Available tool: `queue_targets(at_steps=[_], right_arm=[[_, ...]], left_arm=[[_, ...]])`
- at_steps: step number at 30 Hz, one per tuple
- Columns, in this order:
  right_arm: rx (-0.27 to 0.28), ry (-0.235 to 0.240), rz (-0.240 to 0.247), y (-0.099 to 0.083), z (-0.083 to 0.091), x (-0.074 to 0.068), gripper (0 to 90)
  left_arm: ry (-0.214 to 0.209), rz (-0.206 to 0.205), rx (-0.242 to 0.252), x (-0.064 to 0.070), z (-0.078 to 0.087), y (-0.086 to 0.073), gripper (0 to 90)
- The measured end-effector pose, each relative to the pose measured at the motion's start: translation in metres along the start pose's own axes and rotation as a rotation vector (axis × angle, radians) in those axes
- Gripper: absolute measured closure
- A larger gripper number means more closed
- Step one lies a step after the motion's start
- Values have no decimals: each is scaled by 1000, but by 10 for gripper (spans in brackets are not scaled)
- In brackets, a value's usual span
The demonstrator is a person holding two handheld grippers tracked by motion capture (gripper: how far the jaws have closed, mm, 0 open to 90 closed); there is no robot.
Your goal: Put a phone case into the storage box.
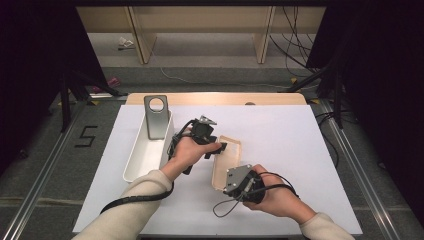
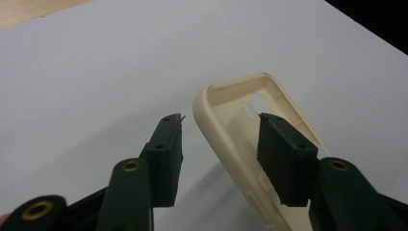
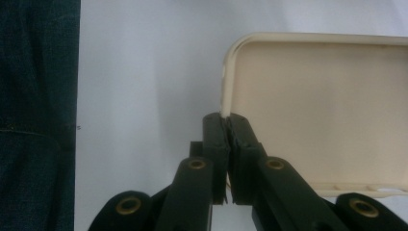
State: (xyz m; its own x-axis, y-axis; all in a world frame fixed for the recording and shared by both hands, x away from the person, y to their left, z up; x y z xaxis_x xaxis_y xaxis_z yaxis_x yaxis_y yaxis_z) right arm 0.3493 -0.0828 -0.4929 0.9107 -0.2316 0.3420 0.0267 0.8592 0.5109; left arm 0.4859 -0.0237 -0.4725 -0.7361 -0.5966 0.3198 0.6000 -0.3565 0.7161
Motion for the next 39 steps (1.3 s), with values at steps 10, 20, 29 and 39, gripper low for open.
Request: queue_targets(at_steps=[10, 20, 29, 39], right_arm=[[4, 4, 1, 0, -1, -1, 879], [-2, 14, 4, -1, -2, -3, 879], [-19, 17, 9, -5, -8, -3, 881], [-30, 13, -5, -8, -12, -1, 881]], left_arm=[[-5, 19, 4, 1, -1, 0, 565], [-51, 71, 46, 6, 0, 5, 685], [-104, 76, 108, 19, 4, 15, 758], [-139, 63, 174, 36, 9, 25, 812]])
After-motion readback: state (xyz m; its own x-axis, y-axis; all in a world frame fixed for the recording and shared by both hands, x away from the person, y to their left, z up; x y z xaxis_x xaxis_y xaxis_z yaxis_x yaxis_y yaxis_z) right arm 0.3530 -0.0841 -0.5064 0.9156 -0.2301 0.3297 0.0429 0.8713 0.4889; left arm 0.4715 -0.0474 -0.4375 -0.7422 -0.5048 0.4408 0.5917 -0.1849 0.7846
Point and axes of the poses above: each handheld gripper's, and its own axes: z roughly backward along the jaws, y roughly out of its top, x roughly to its right, the point moved 10 cm from there along -z, roughly forward along the jaws, and after that the axes turned 11 degrees about -y, right-handed, at the moved point
